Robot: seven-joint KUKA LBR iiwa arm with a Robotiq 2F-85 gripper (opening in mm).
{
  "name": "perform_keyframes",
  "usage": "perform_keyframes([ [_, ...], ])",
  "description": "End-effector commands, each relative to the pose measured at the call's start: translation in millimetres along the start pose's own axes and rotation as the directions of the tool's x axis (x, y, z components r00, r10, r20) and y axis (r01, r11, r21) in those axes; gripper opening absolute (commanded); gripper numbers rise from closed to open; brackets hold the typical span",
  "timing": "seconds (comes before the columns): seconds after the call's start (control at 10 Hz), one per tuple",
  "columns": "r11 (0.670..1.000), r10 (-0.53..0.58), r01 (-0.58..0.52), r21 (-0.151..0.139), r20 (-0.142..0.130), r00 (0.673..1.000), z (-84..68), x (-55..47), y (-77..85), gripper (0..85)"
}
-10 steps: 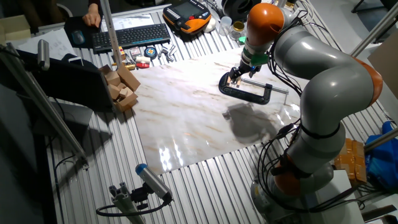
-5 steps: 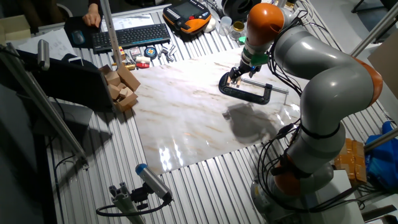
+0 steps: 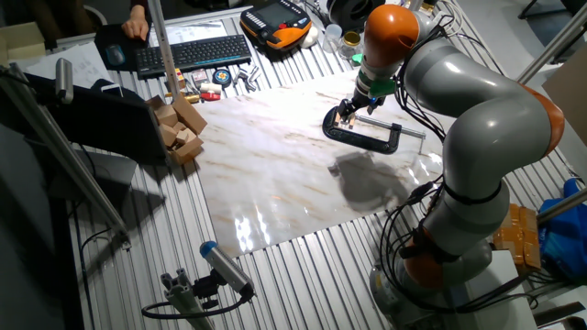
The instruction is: Take out the light bulb by rotating it
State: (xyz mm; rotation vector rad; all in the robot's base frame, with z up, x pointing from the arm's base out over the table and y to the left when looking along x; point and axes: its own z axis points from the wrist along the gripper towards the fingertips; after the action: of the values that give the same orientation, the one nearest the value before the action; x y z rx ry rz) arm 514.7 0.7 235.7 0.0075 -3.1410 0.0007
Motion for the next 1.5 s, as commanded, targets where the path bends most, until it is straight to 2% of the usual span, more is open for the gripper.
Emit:
perform_keyframes([
  [0.0, 0.998, -0.066, 0.066, 0.001, -0.064, 0.996, -0.6, -0.4, 0.0, 0.0],
  [0.3, 0.998, -0.066, 0.066, 0.006, -0.069, 0.995, -3.8, -0.7, 0.9, 0.0],
  [1.4, 0.998, -0.064, 0.065, 0.014, -0.055, 0.996, 2.1, -2.0, -1.7, 0.0],
])
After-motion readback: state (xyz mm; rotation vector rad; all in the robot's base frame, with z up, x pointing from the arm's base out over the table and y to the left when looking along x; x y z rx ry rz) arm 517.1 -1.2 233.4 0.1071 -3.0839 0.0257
